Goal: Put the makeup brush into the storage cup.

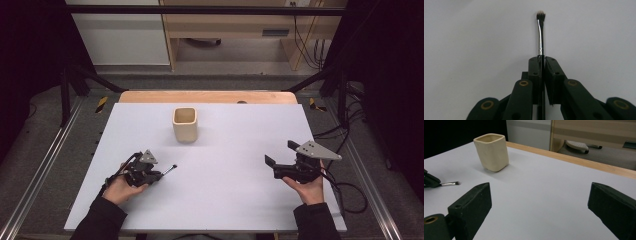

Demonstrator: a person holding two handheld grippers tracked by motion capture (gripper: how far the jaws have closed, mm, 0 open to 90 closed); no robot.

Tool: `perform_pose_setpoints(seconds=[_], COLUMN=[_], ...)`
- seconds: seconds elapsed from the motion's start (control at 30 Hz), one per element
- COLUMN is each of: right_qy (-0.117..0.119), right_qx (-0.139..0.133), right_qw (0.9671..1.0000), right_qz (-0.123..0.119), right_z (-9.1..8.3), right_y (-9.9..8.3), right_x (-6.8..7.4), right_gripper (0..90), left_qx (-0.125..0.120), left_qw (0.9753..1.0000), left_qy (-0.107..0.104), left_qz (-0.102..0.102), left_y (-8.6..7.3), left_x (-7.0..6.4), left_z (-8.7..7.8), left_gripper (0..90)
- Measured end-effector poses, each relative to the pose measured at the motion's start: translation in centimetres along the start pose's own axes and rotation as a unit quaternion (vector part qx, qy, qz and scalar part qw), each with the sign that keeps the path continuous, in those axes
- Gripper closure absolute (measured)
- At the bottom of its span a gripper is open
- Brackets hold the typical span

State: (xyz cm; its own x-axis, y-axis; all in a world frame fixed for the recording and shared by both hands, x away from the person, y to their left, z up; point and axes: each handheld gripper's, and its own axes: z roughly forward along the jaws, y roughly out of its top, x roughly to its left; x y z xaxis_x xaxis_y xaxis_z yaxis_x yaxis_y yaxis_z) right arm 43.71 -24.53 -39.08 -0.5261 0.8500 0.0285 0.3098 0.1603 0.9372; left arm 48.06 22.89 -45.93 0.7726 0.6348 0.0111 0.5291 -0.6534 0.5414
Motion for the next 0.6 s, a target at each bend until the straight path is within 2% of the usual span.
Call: perform_pose_setpoints(seconds=[0.07,0.27,0.3,0.53,0.6], right_qy=[0.0,0.0,0.0,-0.001,-0.001], right_qx=[0.001,0.002,0.002,0.0,0.001], right_qw=[1.0,1.0,1.0,1.0,1.0], right_qz=[0.0,0.0,-0.001,0.0,0.001], right_z=[0.0,0.0,0.0,-0.1,-0.1], right_y=[0.0,-0.1,0.0,0.0,0.0], right_x=[-0.1,-0.1,-0.1,-0.2,-0.2], right_gripper=[5.5,5.6,5.6,5.6,5.6], left_qx=[0.001,0.003,-0.002,-0.004,-0.007], left_qw=[1.0,0.9999,0.9998,0.9998,0.9994], left_qy=[-0.002,0.014,0.016,0.019,0.032], left_qz=[-0.002,0.008,0.008,0.011,0.012], left_y=[0.0,0.3,0.5,1.1,1.5], left_x=[0.0,-0.2,-0.2,-0.3,-0.5], left_z=[0.0,-0.5,-0.9,-1.9,-2.2], left_gripper=[80.1,70.0,65.6,51.7,43.4])
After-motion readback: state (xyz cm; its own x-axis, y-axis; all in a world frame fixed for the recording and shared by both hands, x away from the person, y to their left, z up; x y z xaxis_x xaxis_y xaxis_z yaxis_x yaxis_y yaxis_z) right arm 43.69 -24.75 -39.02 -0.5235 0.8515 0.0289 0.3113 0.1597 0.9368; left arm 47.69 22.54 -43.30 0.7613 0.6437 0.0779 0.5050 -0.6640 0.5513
